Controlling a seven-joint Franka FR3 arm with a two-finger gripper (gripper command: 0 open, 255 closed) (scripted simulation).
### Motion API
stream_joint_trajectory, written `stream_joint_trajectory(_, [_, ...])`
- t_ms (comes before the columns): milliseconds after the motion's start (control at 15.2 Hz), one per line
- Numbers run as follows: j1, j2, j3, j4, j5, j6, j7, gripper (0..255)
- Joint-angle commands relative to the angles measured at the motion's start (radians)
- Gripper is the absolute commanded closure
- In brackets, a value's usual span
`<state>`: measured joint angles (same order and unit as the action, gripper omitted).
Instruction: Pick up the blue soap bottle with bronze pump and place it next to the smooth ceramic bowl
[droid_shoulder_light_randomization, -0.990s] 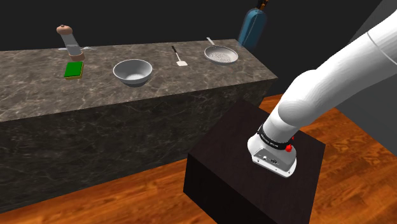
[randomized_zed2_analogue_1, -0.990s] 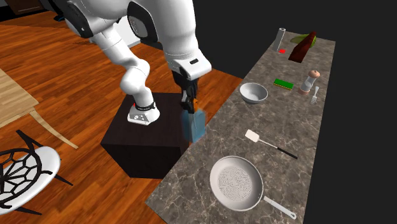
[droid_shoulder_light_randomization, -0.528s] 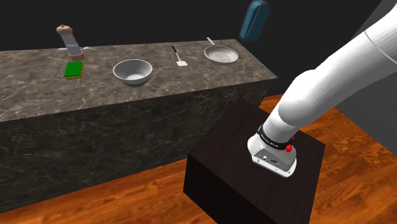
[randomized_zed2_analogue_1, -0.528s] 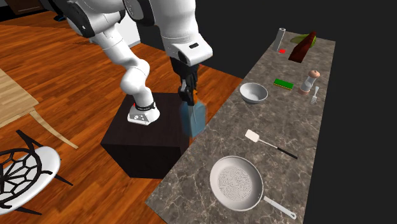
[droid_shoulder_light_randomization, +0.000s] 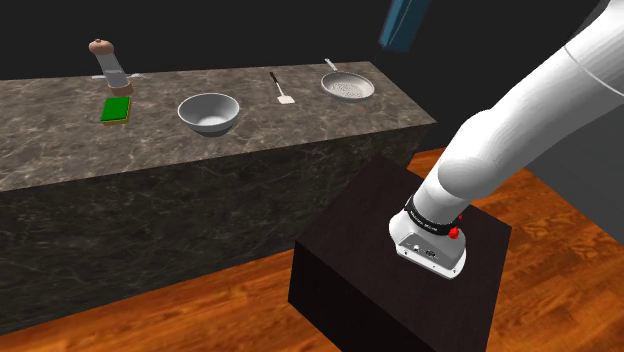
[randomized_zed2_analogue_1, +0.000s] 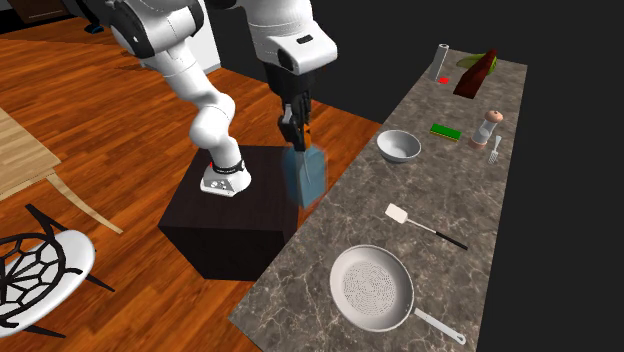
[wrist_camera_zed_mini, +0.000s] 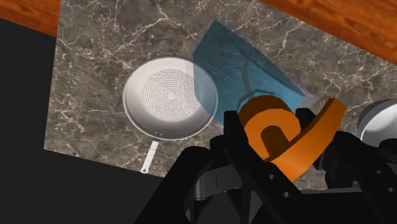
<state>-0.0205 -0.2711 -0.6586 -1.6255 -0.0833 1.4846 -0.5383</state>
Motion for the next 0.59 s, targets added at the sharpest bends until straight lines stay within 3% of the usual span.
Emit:
stream_joint_trajectory(0, [0.002,0.014,-0.004,0.041,0.008,-0.029,-0.004,255])
stream_joint_trajectory(528, [0.051,0.035,0.091,-0.032,0.028,0.058,0.144,255])
